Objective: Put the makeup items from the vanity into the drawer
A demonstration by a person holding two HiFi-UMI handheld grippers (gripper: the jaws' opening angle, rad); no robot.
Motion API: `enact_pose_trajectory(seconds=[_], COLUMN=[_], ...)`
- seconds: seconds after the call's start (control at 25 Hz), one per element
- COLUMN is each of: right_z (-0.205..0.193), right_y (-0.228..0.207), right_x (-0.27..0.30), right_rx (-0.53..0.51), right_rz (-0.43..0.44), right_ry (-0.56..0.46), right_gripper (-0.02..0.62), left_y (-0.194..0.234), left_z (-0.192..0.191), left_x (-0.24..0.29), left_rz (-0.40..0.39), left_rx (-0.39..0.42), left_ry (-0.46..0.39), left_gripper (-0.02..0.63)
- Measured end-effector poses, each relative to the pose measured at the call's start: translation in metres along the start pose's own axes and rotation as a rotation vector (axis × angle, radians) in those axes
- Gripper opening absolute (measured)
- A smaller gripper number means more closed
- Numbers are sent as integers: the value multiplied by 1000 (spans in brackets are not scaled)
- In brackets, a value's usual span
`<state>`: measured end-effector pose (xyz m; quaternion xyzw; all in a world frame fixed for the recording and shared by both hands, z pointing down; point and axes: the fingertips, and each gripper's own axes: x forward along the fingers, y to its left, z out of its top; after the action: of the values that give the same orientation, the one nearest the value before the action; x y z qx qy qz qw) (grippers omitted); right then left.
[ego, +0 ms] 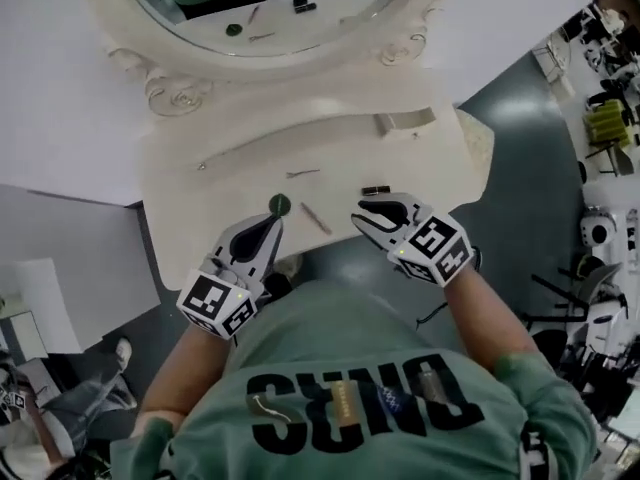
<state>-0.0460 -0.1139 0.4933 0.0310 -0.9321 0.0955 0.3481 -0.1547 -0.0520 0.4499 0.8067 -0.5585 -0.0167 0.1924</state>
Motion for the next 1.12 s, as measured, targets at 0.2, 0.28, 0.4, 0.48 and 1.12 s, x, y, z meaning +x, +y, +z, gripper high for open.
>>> enact_pose_trajectory(seconds=[0.2, 0.28, 0.4, 0.48, 1.12], right_z=[-37, -57, -83, -95, -113], right_y=[13, 12, 4, -1, -4], right_x=[128, 160, 188, 198, 211], right_rx=[-49, -46, -19, -7, -61], right_rz=[75, 62, 15, -14, -71], right_ry=[313, 407, 508, 546, 578], right_gripper=[110, 110, 110, 110, 46], left_y=[59, 72, 87, 96, 107], left_z=[-35, -48, -62, -69, -81], left_x=[-46, -57, -64, -64, -46], left_rz=[128, 155, 159, 155, 107], left_rx=[-44, -64, -86, -100, -137], left_ry=[16, 31, 44, 48, 68], left_gripper=[-5, -5, -5, -5, -5])
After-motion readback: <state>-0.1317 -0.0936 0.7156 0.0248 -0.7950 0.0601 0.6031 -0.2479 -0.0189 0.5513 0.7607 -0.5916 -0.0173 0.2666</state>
